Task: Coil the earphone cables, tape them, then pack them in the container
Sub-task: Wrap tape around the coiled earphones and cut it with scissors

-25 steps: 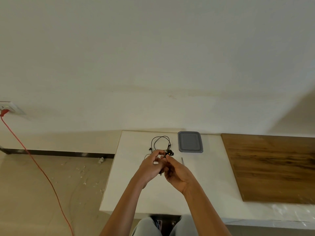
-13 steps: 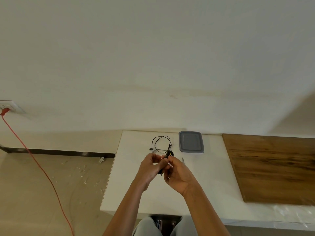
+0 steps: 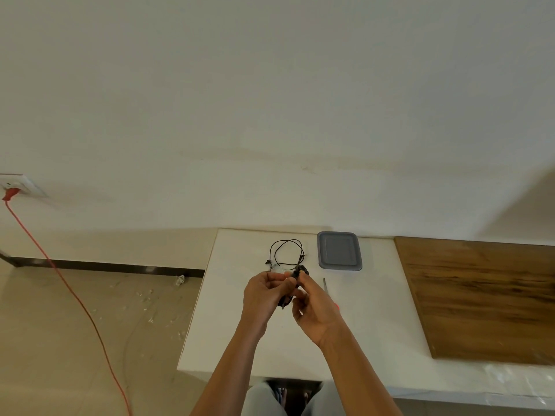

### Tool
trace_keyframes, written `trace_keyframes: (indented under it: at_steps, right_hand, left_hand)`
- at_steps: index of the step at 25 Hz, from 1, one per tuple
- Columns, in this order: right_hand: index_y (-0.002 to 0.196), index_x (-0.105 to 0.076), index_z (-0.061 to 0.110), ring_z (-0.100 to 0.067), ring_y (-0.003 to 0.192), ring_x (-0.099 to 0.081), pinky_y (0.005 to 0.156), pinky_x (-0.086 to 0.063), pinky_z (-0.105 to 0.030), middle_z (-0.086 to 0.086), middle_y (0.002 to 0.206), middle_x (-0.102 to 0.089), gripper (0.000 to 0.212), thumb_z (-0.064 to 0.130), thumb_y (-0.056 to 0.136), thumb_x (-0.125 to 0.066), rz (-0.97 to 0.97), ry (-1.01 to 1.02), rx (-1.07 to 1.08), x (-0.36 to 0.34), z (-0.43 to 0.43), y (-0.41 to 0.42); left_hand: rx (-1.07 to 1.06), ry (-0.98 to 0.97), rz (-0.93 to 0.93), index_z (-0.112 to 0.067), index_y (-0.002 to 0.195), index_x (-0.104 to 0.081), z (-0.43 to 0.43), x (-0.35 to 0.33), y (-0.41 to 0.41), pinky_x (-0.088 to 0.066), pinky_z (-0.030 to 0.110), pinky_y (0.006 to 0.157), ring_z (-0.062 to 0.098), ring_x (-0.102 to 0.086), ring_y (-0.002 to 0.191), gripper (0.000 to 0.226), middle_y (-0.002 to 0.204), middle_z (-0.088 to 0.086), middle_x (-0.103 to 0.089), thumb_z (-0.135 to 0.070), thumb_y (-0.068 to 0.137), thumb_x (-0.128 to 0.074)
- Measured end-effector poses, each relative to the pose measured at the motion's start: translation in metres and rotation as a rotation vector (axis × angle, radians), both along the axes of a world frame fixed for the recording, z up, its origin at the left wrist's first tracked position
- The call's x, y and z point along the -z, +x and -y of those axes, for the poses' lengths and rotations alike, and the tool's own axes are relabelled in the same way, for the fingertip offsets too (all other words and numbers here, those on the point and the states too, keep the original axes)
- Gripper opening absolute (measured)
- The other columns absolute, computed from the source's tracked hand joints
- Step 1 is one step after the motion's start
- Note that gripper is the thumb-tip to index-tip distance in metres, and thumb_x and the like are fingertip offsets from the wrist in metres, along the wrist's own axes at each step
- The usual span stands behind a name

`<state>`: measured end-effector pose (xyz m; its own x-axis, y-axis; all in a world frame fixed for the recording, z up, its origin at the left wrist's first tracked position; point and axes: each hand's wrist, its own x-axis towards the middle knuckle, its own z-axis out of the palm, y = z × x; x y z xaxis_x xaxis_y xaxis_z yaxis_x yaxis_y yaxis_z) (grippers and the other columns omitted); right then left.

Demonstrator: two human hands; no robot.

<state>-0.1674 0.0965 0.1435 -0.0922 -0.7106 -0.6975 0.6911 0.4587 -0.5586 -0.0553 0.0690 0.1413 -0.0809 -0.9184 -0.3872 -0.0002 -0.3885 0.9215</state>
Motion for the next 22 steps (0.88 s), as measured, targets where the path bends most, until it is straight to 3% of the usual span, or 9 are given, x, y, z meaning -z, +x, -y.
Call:
trace_keyframes:
  at_steps: [3, 7, 10, 12, 14, 17, 20, 22]
  right_hand:
    - [0.088, -0.074, 0.011, -0.012, 0.076, -0.053, 0.075, -0.046, -0.026, -0.004, 0.074, -0.063, 0.017, 0.026, 0.090, -0.065, -0.067, -0.005, -0.014, 0.000, 0.002, 0.002]
    - [0.088, -0.069, 0.025, -0.011, 0.097, -0.056, 0.089, -0.041, -0.029, 0.002, 0.096, -0.067, 0.012, 0.031, 0.092, -0.060, -0.271, -0.012, -0.048, 0.005, 0.004, 0.004]
    - [0.067, -0.067, 0.024, -0.011, 0.084, -0.060, 0.072, -0.043, -0.020, 0.010, 0.075, -0.070, 0.032, 0.030, 0.096, -0.053, -0.570, -0.113, -0.142, 0.006, 0.002, 0.009]
    - [0.061, -0.063, 0.017, -0.022, 0.076, -0.059, 0.060, -0.044, -0.019, -0.009, 0.078, -0.070, 0.038, 0.026, 0.097, -0.051, -0.705, -0.165, -0.193, 0.008, 0.002, 0.011]
    - [0.064, -0.063, 0.015, -0.019, 0.064, -0.051, 0.056, -0.046, -0.026, -0.020, 0.083, -0.066, 0.038, 0.026, 0.098, -0.049, -0.785, -0.179, -0.246, 0.009, 0.001, 0.010]
    - [0.070, -0.068, 0.018, -0.006, 0.053, -0.050, 0.045, -0.035, -0.011, 0.002, 0.061, -0.061, 0.033, 0.034, 0.095, -0.053, -0.997, -0.152, -0.237, 0.013, 0.002, 0.005]
    - [0.079, -0.068, 0.025, -0.007, 0.069, -0.059, 0.053, -0.039, -0.009, 0.005, 0.077, -0.066, 0.015, 0.032, 0.090, -0.061, -1.143, -0.234, -0.119, 0.009, 0.007, 0.000]
    - [0.088, -0.069, 0.028, -0.008, 0.081, -0.060, 0.061, -0.040, -0.008, 0.004, 0.091, -0.065, 0.007, 0.033, 0.089, -0.064, -1.168, -0.281, -0.170, 0.007, 0.013, -0.001]
  left_hand:
    - [0.013, 0.058, -0.048, -0.005, 0.097, -0.068, 0.000, 0.001, -0.001, -0.048, 0.019, 0.053, 0.013, -0.065, 0.058, 0.022, 0.077, 0.014, -0.075, -0.016, 0.080, -0.077]
    - [-0.053, 0.064, -0.076, -0.005, 0.096, -0.071, 0.002, 0.004, -0.003, -0.048, 0.015, 0.052, 0.012, -0.071, 0.065, 0.017, 0.075, 0.011, -0.075, -0.013, 0.081, -0.075]
    - [-0.096, 0.082, -0.142, -0.005, 0.095, -0.074, 0.001, 0.008, -0.003, -0.048, 0.016, 0.052, 0.016, -0.073, 0.072, 0.014, 0.079, 0.014, -0.075, -0.011, 0.083, -0.072]
    - [-0.107, 0.077, -0.164, -0.006, 0.096, -0.075, 0.000, 0.009, -0.003, -0.049, 0.018, 0.054, 0.020, -0.073, 0.077, 0.014, 0.083, 0.015, -0.075, -0.011, 0.083, -0.072]
    - [-0.101, 0.063, -0.162, -0.008, 0.095, -0.075, 0.000, 0.010, -0.002, -0.050, 0.019, 0.056, 0.022, -0.073, 0.080, 0.013, 0.084, 0.014, -0.075, -0.012, 0.083, -0.073]
    - [-0.074, 0.041, -0.136, -0.010, 0.093, -0.075, 0.001, 0.010, 0.003, -0.050, 0.019, 0.059, 0.018, -0.073, 0.077, 0.010, 0.081, 0.010, -0.075, -0.013, 0.083, -0.073]
    - [-0.012, -0.006, -0.043, -0.014, 0.089, -0.077, 0.003, 0.009, 0.006, -0.049, 0.018, 0.061, 0.013, -0.072, 0.074, 0.007, 0.080, 0.006, -0.076, -0.015, 0.083, -0.072]
    - [0.033, -0.045, 0.015, -0.015, 0.086, -0.077, 0.005, 0.007, 0.005, -0.051, 0.019, 0.063, 0.014, -0.072, 0.073, 0.006, 0.078, 0.004, -0.076, -0.015, 0.083, -0.072]
